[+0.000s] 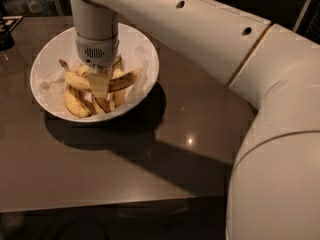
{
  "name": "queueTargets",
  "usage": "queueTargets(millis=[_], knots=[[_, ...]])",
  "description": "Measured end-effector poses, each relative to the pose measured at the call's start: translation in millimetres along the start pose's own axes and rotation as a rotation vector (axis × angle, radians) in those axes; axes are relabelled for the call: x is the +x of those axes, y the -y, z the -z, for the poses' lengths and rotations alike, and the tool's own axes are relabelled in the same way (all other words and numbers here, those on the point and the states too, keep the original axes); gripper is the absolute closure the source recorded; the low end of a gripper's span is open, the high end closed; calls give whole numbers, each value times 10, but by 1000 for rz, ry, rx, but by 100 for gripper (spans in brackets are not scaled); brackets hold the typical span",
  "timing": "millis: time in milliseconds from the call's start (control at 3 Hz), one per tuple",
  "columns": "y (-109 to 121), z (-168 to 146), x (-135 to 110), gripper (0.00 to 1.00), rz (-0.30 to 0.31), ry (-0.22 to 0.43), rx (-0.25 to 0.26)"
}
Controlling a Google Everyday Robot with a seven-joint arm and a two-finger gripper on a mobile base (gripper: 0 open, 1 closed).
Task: Pick banana from white bowl
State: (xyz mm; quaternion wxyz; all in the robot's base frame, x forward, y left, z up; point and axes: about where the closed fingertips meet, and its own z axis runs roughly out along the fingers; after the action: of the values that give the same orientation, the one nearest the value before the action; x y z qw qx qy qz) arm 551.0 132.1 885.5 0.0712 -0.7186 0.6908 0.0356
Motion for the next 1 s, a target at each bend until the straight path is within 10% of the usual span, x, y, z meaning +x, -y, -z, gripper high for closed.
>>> queueTargets(millis=[1000], knots=[[-532,786,11,100,-34,31,85]])
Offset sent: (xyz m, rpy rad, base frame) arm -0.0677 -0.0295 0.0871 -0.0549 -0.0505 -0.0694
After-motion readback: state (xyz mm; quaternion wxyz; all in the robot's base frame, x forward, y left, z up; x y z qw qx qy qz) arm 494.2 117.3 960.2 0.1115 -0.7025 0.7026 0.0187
